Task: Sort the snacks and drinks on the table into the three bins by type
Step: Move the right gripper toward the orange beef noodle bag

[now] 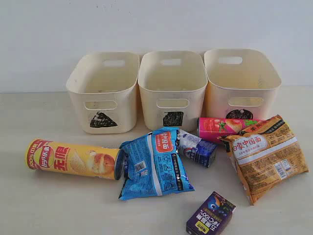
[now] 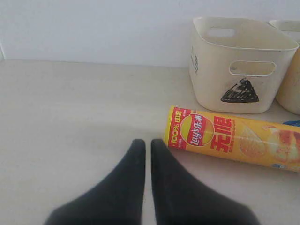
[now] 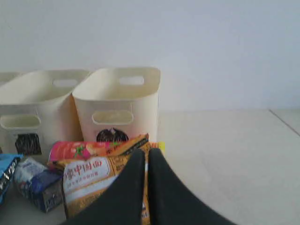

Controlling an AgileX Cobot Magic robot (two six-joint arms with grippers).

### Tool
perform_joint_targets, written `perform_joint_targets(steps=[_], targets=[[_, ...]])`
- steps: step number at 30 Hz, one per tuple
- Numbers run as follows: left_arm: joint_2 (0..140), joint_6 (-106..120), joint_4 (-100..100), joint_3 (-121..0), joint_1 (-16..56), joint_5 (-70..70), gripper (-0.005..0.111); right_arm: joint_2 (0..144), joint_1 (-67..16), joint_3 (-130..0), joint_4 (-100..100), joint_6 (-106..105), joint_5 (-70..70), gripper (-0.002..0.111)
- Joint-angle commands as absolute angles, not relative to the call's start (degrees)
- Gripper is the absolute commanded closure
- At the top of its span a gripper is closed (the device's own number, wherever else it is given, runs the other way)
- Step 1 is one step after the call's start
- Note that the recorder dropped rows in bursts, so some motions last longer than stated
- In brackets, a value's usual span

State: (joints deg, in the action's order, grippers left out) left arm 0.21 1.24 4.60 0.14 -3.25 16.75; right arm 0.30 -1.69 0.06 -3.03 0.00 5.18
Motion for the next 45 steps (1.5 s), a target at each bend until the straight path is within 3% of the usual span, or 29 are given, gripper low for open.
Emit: perform_joint_targets(steps=[1, 8, 23, 31, 35, 39, 42, 45], targets=[[0.0, 0.9, 4.7, 0.0, -3.1, 16.3, 0.103, 0.0, -1.8, 0.0, -2.8, 1.5, -6.3, 0.108], [0.0, 0.9, 4.7, 0.0, -3.1, 16.3, 0.103, 0.8, -1.8, -2.3, -5.8, 9.8, -11.0, 0.108], [0.0, 0.9, 4.7, 0.0, -3.1, 16.3, 0.103, 39.1, -1.8, -29.1, -5.0, 0.9, -7.0, 0.108], [0.0, 0.9, 4.7, 0.0, -3.1, 16.3, 0.103, 64.4, -1.8, -46.8, -5.0, -8.6, 12.6, 0.108], [0.0, 0.9, 4.7, 0.0, -3.1, 16.3, 0.103, 70.6, -4.7, -53.3, -5.2, -23.6, 28.5, 0.108], [0.0, 0.9, 4.7, 0.0, -3.1, 16.3, 0.103, 75.2, -5.3, -55.6, -7.0, -24.8, 35.8, 0.108], [0.0, 0.9, 4.7, 0.0, -3.1, 16.3, 0.103, 78.0, -5.2, -55.7, -8.6, -26.5, 38.7, 0.096], [0.0, 0.9, 4.7, 0.0, -3.1, 16.3, 0.103, 80.7, -4.3, -57.2, -10.4, -26.9, 41.8, 0.066]])
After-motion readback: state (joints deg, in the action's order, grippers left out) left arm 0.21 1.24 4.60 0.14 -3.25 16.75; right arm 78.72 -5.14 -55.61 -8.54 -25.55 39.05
